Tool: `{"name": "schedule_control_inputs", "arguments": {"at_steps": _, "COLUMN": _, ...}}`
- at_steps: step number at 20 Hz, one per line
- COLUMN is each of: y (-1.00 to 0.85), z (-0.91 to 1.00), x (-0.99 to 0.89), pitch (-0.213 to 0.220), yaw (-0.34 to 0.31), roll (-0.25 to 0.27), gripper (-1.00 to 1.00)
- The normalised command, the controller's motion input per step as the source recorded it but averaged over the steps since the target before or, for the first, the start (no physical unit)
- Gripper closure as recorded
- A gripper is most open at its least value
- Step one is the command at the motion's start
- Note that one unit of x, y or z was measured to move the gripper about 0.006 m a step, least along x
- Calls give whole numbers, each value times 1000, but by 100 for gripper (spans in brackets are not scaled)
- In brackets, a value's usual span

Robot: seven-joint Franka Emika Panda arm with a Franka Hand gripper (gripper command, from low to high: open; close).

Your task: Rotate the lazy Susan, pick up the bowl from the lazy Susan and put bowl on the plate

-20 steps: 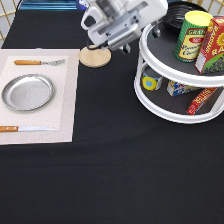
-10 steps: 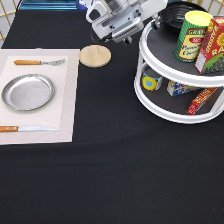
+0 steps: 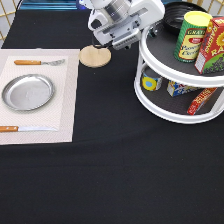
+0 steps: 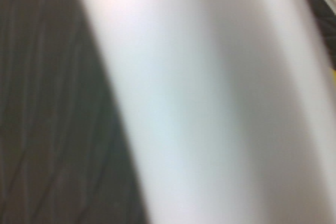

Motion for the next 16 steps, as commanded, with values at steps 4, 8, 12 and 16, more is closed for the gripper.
{"name": "schedule_control_inputs", "arguments": {"at_steps": 4, "y": 0, "z": 121, "x": 822, "pitch": 112, "yaw": 0, "roll": -88, "gripper": -100}}
{"name": "schedule_control_inputs", "arguments": {"at_steps": 8, "y": 0, "z": 121, "x": 853, "pitch": 47, "yaw": 50, "roll": -105, "gripper": -100}}
{"name": "schedule_control_inputs", "arguments": {"at_steps": 12, "y": 0, "z": 136, "x": 615, "pitch": -1, "yaw": 157, "roll": -75, "gripper": -100}}
{"name": "schedule_control_inputs", "arguments": {"at_steps": 16, "y": 2, "z": 189, "x": 384, "pitch": -15, "yaw": 169, "roll": -52, "gripper": -100}}
